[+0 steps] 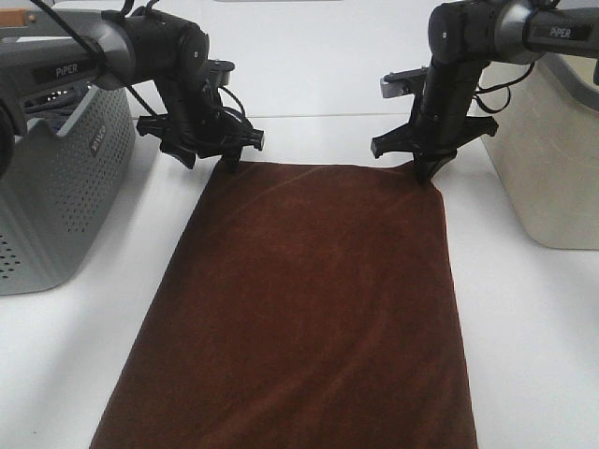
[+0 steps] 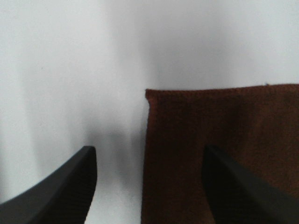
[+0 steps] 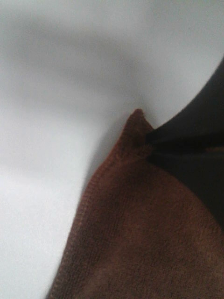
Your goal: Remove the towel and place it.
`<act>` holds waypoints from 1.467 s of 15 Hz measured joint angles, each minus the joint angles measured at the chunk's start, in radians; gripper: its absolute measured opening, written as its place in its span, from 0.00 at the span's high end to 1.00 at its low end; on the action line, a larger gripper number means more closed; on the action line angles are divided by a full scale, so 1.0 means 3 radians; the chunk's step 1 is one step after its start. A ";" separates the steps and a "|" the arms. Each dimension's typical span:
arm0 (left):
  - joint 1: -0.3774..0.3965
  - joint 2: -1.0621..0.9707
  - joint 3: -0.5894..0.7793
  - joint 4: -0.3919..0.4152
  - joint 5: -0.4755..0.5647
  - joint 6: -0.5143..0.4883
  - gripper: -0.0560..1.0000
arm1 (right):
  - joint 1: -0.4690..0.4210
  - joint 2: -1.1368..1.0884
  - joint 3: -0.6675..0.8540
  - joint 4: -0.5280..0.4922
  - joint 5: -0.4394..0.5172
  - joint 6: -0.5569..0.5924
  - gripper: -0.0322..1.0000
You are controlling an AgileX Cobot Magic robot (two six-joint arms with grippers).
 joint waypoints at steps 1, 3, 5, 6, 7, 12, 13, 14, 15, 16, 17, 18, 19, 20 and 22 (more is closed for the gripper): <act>0.0000 0.0000 0.0000 0.0000 -0.0063 0.0000 0.36 | 0.0000 0.0000 0.0000 0.0017 0.0007 0.0000 0.97; 0.0000 0.0030 0.0000 0.0007 -0.0157 -0.0080 0.40 | 0.0000 0.0000 0.0000 0.0020 0.0033 0.0000 0.97; 0.0000 0.0077 0.0000 0.0007 -0.0160 -0.0127 0.41 | 0.0000 0.0000 0.0000 0.0023 0.0033 0.0000 0.97; 0.0000 0.0107 0.0000 0.0000 -0.0167 -0.0140 0.42 | 0.0000 0.0000 0.0000 0.0027 0.0037 0.0000 0.97; 0.0000 0.0110 0.0000 -0.0003 -0.0170 -0.0147 0.43 | 0.0000 0.0000 0.0000 0.0030 0.0047 0.0000 0.97; 0.0000 0.0150 -0.0017 -0.0050 -0.0383 -0.0217 0.86 | 0.0000 0.0000 0.0000 0.0047 0.0047 0.0000 0.97; 0.0000 0.0153 -0.0017 -0.0053 -0.0413 -0.0217 0.93 | 0.0000 0.0000 0.0000 0.0047 0.0047 0.0000 0.97; 0.0000 0.0157 -0.0017 -0.0053 -0.0457 -0.0213 0.94 | 0.0000 0.0000 0.0000 0.0047 0.0033 0.0000 0.97; 0.0000 0.0157 -0.0017 -0.0053 -0.0497 -0.0213 0.94 | 0.0000 0.0000 -0.0003 0.0033 -0.0003 0.0000 0.97; 0.0000 0.0163 -0.0040 -0.0053 -0.0510 -0.0213 0.94 | 0.0000 0.0000 -0.0027 -0.0007 -0.0040 0.0000 0.97; 0.0000 0.0170 -0.0087 -0.0053 -0.0517 -0.0213 0.94 | 0.0000 0.0000 -0.0083 -0.0070 -0.0073 0.0000 0.97; 0.0000 0.0170 -0.0163 -0.0027 -0.0523 -0.0213 0.94 | 0.0000 0.0000 -0.0167 -0.0133 -0.0140 0.0000 0.97; 0.0000 0.0170 -0.0243 0.0047 -0.0537 -0.0213 0.94 | 0.0000 0.0000 -0.0250 -0.0200 -0.0220 0.0000 0.97; 0.0000 0.0170 -0.0320 0.0117 -0.0580 -0.0213 0.94 | 0.0000 0.0000 -0.0333 -0.0260 -0.0317 0.0000 0.97; 0.0010 0.0170 -0.0393 0.0213 -0.0710 -0.0317 0.94 | 0.0000 0.0000 -0.0467 -0.0390 -0.0530 0.0000 0.97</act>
